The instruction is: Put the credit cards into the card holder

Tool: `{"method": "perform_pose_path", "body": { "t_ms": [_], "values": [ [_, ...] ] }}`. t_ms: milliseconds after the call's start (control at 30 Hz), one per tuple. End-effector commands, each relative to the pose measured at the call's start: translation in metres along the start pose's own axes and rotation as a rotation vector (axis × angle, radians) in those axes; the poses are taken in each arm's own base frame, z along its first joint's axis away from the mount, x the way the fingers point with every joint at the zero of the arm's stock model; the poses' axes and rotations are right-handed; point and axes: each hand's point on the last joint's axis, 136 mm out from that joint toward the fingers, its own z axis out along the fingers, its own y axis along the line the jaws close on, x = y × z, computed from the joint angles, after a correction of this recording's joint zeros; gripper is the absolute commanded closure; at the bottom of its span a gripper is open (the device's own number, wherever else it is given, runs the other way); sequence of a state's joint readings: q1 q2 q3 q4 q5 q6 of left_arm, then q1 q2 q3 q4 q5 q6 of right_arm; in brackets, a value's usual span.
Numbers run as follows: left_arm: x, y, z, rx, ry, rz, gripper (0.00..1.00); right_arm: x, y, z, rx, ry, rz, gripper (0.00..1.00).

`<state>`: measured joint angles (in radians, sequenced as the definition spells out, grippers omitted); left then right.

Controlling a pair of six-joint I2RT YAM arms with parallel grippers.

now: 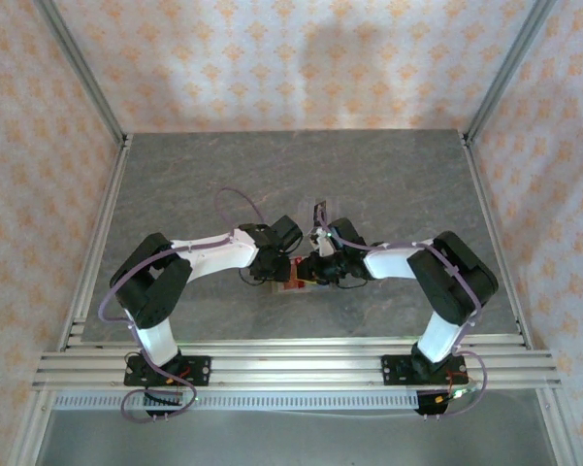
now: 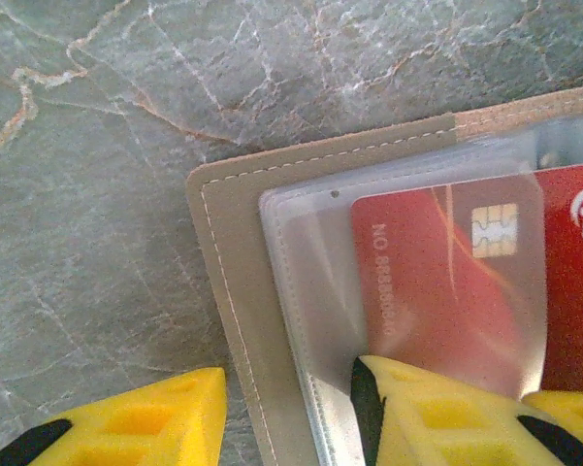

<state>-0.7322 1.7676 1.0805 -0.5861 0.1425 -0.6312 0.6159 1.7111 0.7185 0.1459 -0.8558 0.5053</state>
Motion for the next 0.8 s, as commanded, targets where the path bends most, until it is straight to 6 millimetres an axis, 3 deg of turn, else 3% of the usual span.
{"method": "perform_pose_path", "body": {
  "t_ms": [0,233,400,600,767],
  "values": [
    [0.018,0.019,0.002,-0.041,0.062,-0.032,0.59,0.007,-0.011,-0.008,0.098,0.009,0.016,0.73],
    [0.009,0.004,-0.021,0.124,0.028,-0.071,0.60,-0.001,-0.005,-0.019,0.151,-0.001,-0.002,0.65],
    [0.004,-0.002,-0.038,0.218,-0.001,-0.080,0.62,-0.009,0.002,-0.025,0.171,-0.018,-0.015,0.65],
    [0.000,0.004,-0.036,0.202,0.000,-0.076,0.81,-0.022,0.003,-0.027,0.220,-0.033,-0.024,0.97],
    [-0.004,0.001,-0.028,0.194,0.018,-0.064,0.95,-0.026,-0.007,-0.026,0.281,-0.036,-0.019,1.00]
  ]
}}
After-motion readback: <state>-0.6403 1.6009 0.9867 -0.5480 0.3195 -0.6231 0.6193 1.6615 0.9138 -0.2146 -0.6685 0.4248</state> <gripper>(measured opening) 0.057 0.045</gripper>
